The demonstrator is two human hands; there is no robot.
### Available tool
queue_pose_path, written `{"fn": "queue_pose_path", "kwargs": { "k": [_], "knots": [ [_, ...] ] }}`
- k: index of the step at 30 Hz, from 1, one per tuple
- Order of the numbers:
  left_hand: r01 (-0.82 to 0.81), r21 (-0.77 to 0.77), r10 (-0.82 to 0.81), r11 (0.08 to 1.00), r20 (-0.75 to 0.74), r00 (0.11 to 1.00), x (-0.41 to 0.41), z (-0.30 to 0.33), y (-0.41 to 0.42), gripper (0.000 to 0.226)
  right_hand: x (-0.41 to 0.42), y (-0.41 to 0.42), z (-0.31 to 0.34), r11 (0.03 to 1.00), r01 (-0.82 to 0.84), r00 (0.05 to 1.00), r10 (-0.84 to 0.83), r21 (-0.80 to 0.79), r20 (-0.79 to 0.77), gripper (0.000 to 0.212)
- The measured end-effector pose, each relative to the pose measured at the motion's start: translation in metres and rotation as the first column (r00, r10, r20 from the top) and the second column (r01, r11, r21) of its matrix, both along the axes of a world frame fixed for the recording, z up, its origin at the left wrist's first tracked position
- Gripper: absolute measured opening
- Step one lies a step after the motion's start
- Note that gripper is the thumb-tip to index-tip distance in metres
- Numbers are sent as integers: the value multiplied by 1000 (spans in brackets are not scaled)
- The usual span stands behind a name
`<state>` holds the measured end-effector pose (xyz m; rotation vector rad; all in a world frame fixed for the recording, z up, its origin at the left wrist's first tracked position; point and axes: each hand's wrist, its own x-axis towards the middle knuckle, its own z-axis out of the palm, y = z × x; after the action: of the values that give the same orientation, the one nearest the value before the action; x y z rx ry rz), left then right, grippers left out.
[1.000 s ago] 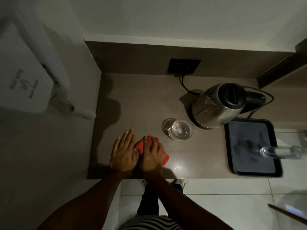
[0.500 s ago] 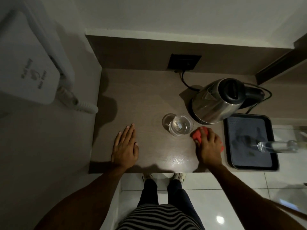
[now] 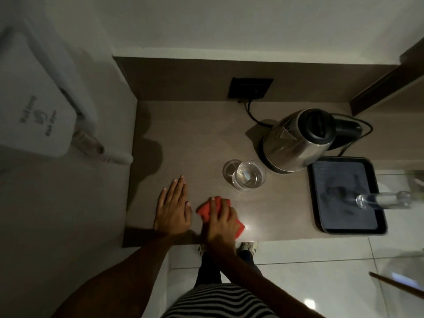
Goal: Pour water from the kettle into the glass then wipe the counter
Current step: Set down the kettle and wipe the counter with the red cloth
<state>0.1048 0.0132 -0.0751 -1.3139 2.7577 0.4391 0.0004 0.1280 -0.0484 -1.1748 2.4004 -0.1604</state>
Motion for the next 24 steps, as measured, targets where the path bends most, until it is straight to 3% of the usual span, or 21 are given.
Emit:
{"fn": "queue_pose_path", "kwargs": {
  "k": [3, 6, 9, 12, 14, 17, 24],
  "knots": [
    [-6, -9, 6, 1000, -6, 1000, 0, 0, 1, 65, 0, -13, -4, 1000, -16, 994, 17, -14, 107, 80],
    [-15, -10, 14, 1000, -34, 999, -1, 3, 2, 65, -28, 15, -8, 967, -244, 962, 251, -75, 105, 78],
    [-13, -2, 13, 1000, -57, 998, -1, 3, 2, 64, -80, 53, -15, 958, -280, 960, 280, -59, -6, 70],
    [-8, 8, 9, 1000, -51, 999, 1, 1, 2, 63, -142, 70, -10, 943, -323, 929, 333, 84, -161, 60],
    [-9, 8, 10, 1000, -46, 999, 1, 1, 1, 63, -176, 65, -5, 985, -165, 954, 170, 42, -245, 57],
    [-13, 16, 14, 1000, -37, 999, 1, 0, 1, 64, -188, 50, 1, 985, 156, 957, -169, -75, -237, 69],
    [14, 6, -14, 1000, 38, 999, 0, -6, 0, 70, -93, 36, -3, 894, 430, 886, -445, -127, -132, 77]
  ]
}}
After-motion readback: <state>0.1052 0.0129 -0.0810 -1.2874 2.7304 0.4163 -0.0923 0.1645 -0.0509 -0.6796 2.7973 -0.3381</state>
